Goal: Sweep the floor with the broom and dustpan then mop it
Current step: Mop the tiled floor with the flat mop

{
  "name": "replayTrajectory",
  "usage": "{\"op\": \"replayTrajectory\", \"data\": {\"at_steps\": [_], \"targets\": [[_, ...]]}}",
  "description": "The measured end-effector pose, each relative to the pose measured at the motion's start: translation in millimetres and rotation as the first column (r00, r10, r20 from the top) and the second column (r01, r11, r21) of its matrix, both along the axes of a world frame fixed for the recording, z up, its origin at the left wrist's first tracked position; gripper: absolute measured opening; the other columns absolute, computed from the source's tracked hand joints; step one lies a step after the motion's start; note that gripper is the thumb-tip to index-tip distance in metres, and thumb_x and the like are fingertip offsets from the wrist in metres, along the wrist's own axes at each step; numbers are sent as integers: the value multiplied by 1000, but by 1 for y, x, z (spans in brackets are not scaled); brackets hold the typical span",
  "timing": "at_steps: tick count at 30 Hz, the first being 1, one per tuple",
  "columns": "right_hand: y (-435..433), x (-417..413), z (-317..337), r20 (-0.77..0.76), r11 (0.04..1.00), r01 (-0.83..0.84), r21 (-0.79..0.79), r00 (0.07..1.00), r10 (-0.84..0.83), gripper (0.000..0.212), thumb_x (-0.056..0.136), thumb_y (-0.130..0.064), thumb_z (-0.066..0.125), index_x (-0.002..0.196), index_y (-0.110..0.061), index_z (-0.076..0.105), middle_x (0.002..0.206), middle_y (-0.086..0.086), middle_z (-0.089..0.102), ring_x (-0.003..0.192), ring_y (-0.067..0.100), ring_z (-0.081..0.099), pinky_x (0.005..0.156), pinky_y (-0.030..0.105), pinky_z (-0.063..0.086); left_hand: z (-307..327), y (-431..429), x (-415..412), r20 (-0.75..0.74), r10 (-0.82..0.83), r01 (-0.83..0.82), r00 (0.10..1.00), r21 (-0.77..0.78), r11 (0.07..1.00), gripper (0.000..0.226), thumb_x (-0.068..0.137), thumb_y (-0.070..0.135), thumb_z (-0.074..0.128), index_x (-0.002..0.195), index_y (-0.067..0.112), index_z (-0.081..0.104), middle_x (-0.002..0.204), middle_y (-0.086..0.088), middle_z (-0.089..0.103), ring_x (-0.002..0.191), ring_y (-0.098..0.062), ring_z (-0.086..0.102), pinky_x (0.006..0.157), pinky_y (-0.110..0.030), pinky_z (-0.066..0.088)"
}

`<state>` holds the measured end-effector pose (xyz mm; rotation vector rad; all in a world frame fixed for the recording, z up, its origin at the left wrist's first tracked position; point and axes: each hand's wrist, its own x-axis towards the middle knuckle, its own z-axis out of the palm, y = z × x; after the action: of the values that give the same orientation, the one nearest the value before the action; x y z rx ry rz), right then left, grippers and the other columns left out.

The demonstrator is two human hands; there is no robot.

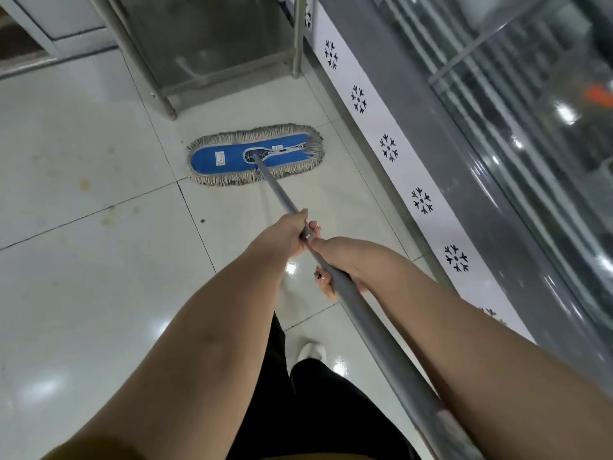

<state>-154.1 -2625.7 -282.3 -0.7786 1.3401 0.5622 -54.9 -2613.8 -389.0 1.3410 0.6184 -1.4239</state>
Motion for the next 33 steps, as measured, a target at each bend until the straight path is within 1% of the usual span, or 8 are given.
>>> {"op": "replayTrajectory", "data": {"at_steps": [6, 10, 21, 25, 26, 28, 30, 33], "targets": [[38, -63, -1, -5, 999, -42, 8, 999, 42, 35, 97, -44, 46, 83, -12, 42, 59, 5, 41, 22, 9, 33, 33, 10, 33, -3, 41, -64, -25, 59, -59, 998, 3, 998, 27, 100, 20, 47, 78, 5, 41, 64, -6, 41, 54, -12, 40, 32, -13, 41], [62, -85, 1, -9, 999, -13, 29, 1000, 14, 34, 96, -43, 47, 88, -11, 41, 63, 7, 41, 23, 9, 33, 33, 10, 34, 3, 66, -88, -34, 59, -58, 998, 9, 998, 28, 99, 21, 47, 78, 5, 40, 65, -5, 41, 54, -12, 41, 32, -12, 40], [159, -127, 10, -21, 998, 59, 22, 998, -59, 34, 95, -43, 51, 90, -10, 42, 64, 7, 46, 23, 9, 38, 33, 10, 37, 3, 159, -126, -58, -35, 34, 998, -19, 999, 28, 99, 23, 47, 78, 5, 39, 65, -5, 42, 54, -13, 43, 33, -14, 41], [182, -151, 12, -46, 999, 37, 12, 998, -36, 37, 94, -45, 51, 87, -11, 41, 63, 7, 45, 24, 10, 37, 34, 11, 37, 4, 185, -151, -61, -50, 48, 997, -38, 998, 26, 100, 22, 45, 81, 7, 39, 64, -5, 42, 39, -12, 49, 34, -14, 42], [187, -158, 13, -44, 1000, 29, 11, 999, -28, 37, 95, -45, 51, 86, -11, 41, 63, 7, 45, 24, 10, 37, 33, 12, 37, 5, 190, -159, -57, -53, 51, 997, -47, 998, 25, 100, 21, 45, 80, 7, 39, 64, -5, 43, 39, -12, 48, 34, -14, 42], [198, -175, 13, -39, 1000, 5, -3, 999, -5, 38, 96, -46, 48, 85, -11, 40, 61, 7, 44, 23, 9, 35, 33, 12, 37, 5, 201, -178, -58, -32, 29, 998, -48, 998, 26, 100, 21, 45, 79, 7, 40, 54, -6, 46, 50, -11, 44, 34, -13, 43], [208, -195, 12, -50, 999, -32, -4, 998, 32, 39, 96, -47, 47, 83, -10, 40, 60, 6, 43, 23, 9, 34, 32, 12, 36, 3, 212, -197, -61, -27, 24, 998, -50, 998, 26, 100, 20, 47, 79, 7, 40, 37, -4, 46, 53, -12, 41, 35, -14, 43], [217, -228, 8, -60, 998, -57, -8, 997, 57, 39, 95, -48, 47, 83, -11, 41, 59, 6, 43, 23, 10, 34, 32, 12, 35, 1, 223, -229, -65, -32, 28, 997, -56, 998, 23, 99, 19, 48, 81, 6, 41, 35, -4, 45, 52, -13, 42, 36, -16, 44]]}}
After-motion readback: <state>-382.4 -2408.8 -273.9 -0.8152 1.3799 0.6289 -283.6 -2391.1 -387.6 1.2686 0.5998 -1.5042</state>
